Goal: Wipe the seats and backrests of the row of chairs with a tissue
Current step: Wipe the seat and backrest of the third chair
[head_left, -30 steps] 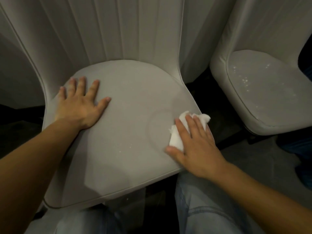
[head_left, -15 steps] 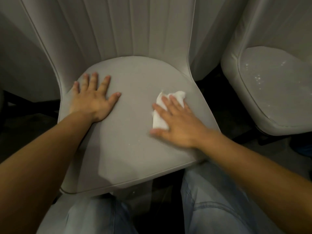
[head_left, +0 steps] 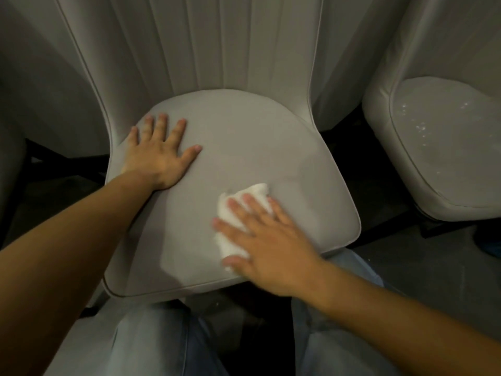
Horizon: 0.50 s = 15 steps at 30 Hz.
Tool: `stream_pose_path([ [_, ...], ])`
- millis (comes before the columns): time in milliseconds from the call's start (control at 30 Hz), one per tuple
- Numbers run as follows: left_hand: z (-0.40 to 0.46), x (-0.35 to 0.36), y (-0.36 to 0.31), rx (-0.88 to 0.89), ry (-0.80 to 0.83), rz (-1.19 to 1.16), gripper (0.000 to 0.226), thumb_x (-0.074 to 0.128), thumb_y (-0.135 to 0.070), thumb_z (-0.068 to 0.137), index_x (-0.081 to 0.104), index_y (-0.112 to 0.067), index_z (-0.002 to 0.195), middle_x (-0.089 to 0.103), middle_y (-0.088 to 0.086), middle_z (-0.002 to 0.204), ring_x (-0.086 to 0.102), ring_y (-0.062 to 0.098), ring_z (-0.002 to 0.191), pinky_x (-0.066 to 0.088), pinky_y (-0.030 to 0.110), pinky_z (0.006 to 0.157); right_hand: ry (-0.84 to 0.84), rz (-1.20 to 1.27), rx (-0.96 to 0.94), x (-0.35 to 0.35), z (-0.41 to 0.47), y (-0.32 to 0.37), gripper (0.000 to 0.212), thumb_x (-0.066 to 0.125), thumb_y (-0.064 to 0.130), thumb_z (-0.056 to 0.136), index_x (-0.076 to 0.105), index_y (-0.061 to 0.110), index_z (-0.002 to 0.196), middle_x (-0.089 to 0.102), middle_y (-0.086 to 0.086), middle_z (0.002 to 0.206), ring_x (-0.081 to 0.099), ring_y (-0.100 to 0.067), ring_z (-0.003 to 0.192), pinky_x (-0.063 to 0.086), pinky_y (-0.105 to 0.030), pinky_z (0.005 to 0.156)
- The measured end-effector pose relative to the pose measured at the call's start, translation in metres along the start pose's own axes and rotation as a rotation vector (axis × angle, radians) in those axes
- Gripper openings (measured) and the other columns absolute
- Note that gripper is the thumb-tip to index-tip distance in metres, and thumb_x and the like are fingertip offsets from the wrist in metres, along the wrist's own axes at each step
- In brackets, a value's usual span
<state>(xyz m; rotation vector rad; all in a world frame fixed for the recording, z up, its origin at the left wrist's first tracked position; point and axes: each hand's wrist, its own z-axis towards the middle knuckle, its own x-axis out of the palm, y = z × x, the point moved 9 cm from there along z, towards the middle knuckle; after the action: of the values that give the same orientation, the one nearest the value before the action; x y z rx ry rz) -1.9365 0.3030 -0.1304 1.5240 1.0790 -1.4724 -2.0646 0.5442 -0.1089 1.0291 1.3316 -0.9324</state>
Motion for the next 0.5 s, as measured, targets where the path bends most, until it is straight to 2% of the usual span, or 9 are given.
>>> stream_pose_path([
  [100, -0.002, 0.001, -0.002, 0.003, 0.011, 0.006, 0.085, -0.002, -0.083, 0.081, -0.002, -0.040, 0.154, -0.003, 0.003, 0.164, -0.007, 0.025, 0.149, -0.002, 0.049, 0.119, 0.097, -0.032, 0.220, -0.004, -0.033, -0.084, 0.069, 0.009, 0.070, 0.097, 0.022, 0.040, 0.157, 0.018, -0.001, 0.167, 0.012, -0.025, 0.155, 0.022, -0.056, 0.119],
  [200, -0.002, 0.001, -0.003, 0.005, 0.040, 0.015, 0.084, -0.002, -0.083, 0.082, -0.003, -0.039, 0.154, -0.005, 0.003, 0.164, -0.008, 0.026, 0.149, -0.002, 0.049, 0.119, 0.136, 0.002, 0.361, -0.004, -0.062, -0.132, 0.073, -0.004, 0.074, 0.093, 0.008, 0.042, 0.158, 0.005, 0.005, 0.169, -0.003, -0.018, 0.155, 0.013, -0.054, 0.122],
  [267, 0.000, 0.000, -0.004, 0.008, 0.062, 0.022, 0.084, 0.000, -0.082, 0.083, -0.004, -0.038, 0.154, -0.007, 0.003, 0.164, -0.009, 0.026, 0.149, -0.003, 0.049, 0.119, 0.098, 0.035, 0.388, -0.004, -0.065, -0.134, 0.072, 0.000, 0.072, 0.095, 0.010, 0.039, 0.159, 0.006, 0.002, 0.169, -0.003, -0.019, 0.155, 0.009, -0.053, 0.124],
  [367, -0.001, -0.003, -0.005, 0.019, 0.084, 0.033, 0.083, 0.002, -0.079, 0.085, -0.004, -0.035, 0.155, -0.007, 0.005, 0.163, -0.008, 0.027, 0.149, -0.001, 0.050, 0.119, 0.009, 0.026, 0.422, -0.006, -0.051, -0.113, 0.075, 0.014, 0.071, 0.096, 0.030, 0.030, 0.157, 0.022, -0.008, 0.166, 0.012, -0.029, 0.154, 0.008, -0.053, 0.123],
  [433, 0.001, -0.005, -0.007, 0.042, 0.131, 0.063, 0.082, 0.004, -0.077, 0.087, -0.001, -0.032, 0.155, -0.004, 0.007, 0.163, -0.004, 0.029, 0.149, 0.003, 0.050, 0.119, -0.024, 0.040, 0.342, -0.006, -0.029, -0.080, 0.075, 0.022, 0.071, 0.095, 0.037, 0.028, 0.154, 0.028, -0.009, 0.163, 0.018, -0.032, 0.153, 0.008, -0.055, 0.122],
  [500, 0.009, -0.014, -0.012, 0.087, 0.164, 0.144, 0.078, 0.011, -0.073, 0.091, 0.013, -0.027, 0.155, 0.012, 0.010, 0.162, 0.014, 0.031, 0.147, 0.017, 0.048, 0.118, -0.046, 0.086, 0.185, -0.005, -0.002, -0.032, 0.073, 0.026, 0.071, 0.095, 0.040, 0.028, 0.153, 0.030, -0.009, 0.163, 0.019, -0.032, 0.152, 0.012, -0.057, 0.122],
])
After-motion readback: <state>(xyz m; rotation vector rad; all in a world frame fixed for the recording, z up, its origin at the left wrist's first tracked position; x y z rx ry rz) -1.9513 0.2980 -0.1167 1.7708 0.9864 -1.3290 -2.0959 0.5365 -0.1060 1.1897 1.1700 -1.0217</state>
